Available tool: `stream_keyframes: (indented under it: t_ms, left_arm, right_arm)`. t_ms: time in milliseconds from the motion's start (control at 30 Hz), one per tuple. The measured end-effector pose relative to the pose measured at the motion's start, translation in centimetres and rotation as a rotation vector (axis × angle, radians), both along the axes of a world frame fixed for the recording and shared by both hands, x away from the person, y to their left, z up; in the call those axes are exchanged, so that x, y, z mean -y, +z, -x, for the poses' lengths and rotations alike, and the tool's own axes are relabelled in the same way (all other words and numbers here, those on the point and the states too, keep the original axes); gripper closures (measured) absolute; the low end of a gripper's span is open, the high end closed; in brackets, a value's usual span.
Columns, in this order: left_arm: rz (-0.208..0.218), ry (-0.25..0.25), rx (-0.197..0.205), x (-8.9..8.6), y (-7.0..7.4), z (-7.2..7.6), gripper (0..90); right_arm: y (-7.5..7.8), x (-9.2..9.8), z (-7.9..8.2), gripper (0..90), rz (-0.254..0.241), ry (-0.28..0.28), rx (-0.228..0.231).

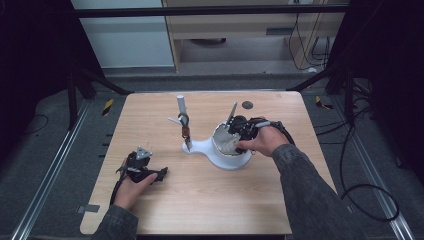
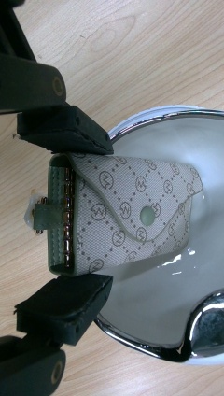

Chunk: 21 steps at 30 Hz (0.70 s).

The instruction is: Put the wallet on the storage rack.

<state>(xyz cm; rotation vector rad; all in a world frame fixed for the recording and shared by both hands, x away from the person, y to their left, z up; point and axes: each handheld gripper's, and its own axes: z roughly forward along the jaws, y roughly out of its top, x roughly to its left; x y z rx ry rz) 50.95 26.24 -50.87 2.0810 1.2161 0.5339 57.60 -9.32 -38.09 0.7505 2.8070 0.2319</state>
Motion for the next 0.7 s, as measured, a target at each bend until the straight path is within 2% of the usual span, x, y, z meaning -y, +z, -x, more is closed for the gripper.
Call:
stream_keyframes:
  t_ms: [700]
  left_arm:
    - [-0.002, -0.002, -0.002, 0.02, 0.01, 0.00, 0.0]
  right_arm:
    - [-0.29, -0.07, -0.11, 31.3, -0.022, -0.008, -0.004]
